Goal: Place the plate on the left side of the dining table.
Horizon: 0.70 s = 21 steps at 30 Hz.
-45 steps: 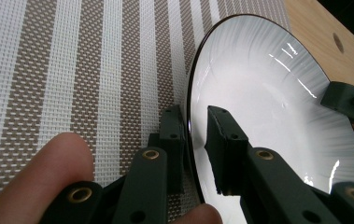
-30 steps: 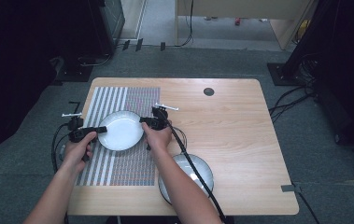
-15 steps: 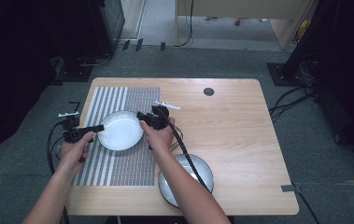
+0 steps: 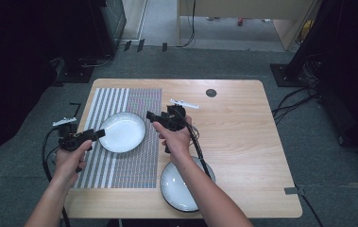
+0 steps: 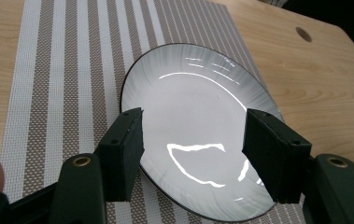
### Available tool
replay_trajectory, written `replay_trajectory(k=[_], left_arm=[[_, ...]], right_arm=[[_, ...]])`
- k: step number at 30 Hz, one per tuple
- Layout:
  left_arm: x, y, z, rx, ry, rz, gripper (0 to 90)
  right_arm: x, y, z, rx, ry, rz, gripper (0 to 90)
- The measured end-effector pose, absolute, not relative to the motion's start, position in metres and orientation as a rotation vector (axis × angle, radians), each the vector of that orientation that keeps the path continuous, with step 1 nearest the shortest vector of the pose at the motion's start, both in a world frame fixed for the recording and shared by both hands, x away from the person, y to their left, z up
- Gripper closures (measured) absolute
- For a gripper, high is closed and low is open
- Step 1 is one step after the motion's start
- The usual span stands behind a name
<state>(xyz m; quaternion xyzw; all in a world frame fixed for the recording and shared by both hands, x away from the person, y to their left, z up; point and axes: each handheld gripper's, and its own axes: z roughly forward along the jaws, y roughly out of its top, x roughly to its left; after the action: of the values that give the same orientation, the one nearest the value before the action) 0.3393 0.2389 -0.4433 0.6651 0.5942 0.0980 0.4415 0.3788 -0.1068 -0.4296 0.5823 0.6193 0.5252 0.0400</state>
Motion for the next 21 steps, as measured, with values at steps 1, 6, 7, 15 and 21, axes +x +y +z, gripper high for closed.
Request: replay_trajectory(k=[1,6,7,15,21], left_arm=[[0.339,0.239,-0.443,1.651,1.475,0.243,38.0],[0.328,0.233,-0.436,1.66,1.436,0.249,35.9],[0.324,0.229,-0.434,1.672,1.419,0.254,35.2],[0.309,0.217,-0.427,1.688,1.368,0.262,29.3],[0.295,0.208,-0.428,1.71,1.362,0.285,24.6]], right_arm=[[0.379,-0.107,-0.43,1.784,1.898,1.609,33.4],[0.361,-0.132,-0.42,1.7,1.921,1.577,31.4],[0.357,-0.137,-0.419,1.688,1.919,1.588,31.4],[0.337,-0.167,-0.417,1.626,1.906,1.581,28.9],[0.323,-0.187,-0.414,1.58,1.912,1.562,27.3]])
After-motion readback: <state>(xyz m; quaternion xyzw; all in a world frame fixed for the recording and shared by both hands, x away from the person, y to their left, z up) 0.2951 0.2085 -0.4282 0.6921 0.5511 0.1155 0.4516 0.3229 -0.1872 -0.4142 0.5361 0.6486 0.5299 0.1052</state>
